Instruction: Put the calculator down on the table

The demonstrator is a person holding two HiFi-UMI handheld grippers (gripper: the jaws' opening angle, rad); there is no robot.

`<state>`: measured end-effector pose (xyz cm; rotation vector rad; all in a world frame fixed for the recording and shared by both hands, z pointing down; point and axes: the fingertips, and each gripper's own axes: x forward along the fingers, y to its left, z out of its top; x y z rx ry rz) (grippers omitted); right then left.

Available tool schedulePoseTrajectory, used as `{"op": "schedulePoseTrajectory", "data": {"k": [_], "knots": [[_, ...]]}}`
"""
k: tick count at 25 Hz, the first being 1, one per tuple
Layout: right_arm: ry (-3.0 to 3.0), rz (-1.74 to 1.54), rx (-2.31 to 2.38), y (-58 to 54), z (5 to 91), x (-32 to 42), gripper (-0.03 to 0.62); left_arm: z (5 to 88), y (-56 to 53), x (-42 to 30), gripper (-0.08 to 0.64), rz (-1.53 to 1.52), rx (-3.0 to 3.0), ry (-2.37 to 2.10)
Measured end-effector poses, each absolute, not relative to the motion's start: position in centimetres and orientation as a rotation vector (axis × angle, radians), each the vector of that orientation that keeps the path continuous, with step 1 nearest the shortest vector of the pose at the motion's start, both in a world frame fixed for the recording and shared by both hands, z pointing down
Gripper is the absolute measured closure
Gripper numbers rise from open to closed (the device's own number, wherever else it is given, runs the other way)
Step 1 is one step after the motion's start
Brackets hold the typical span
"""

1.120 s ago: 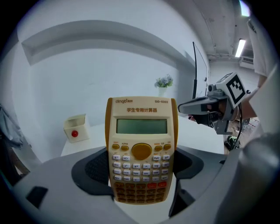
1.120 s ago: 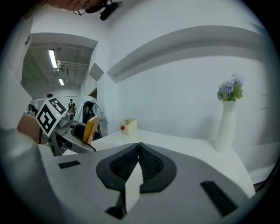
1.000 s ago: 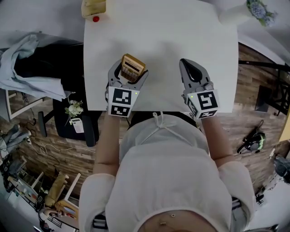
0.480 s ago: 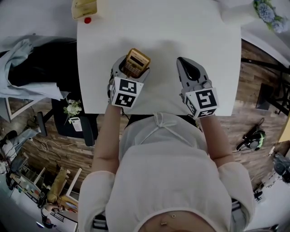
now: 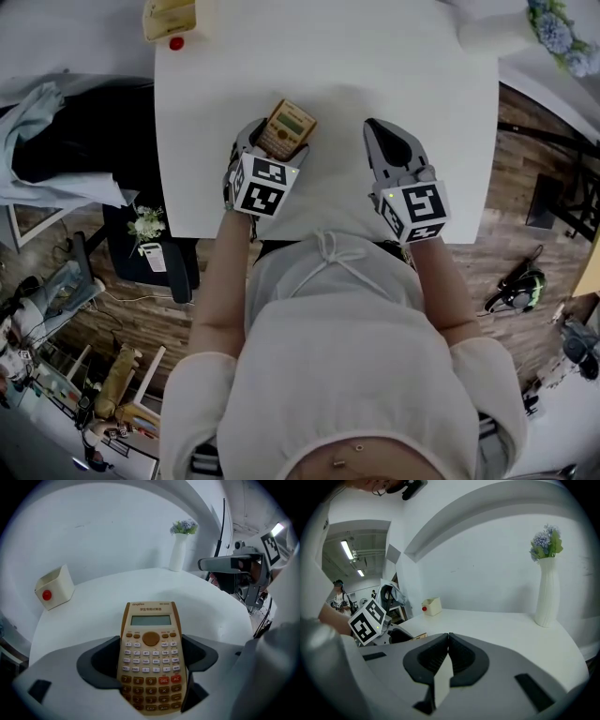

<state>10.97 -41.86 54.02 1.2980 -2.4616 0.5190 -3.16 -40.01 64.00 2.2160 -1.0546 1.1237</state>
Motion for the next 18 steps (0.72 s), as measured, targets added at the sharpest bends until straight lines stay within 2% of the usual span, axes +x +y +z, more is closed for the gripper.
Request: {"op": "schedulePoseTrajectory", "data": {"k": [9, 15, 16, 18], "knots": [[-2.471, 0.497, 1.299, -41.5, 53.2, 10.9, 0.586, 63.5, -40.1, -3.0, 0.155, 1.104, 2.242, -1.083], [-2.496, 0.437, 1.312, -40.7, 50.7, 10.8, 0.586, 56.9, -40.2, -2.3, 0.160, 0.907, 2.396, -1.193], [-2.505, 0.417, 1.318, -40.6, 50.0, 10.8, 0.586, 55.6, -40.3, -2.4, 0.175, 0.868, 2.417, -1.213], [-2.522, 0.377, 1.330, -40.4, 48.8, 10.8, 0.586, 53.2, -40.3, -2.8, 0.297, 0.830, 2.452, -1.279]]}}
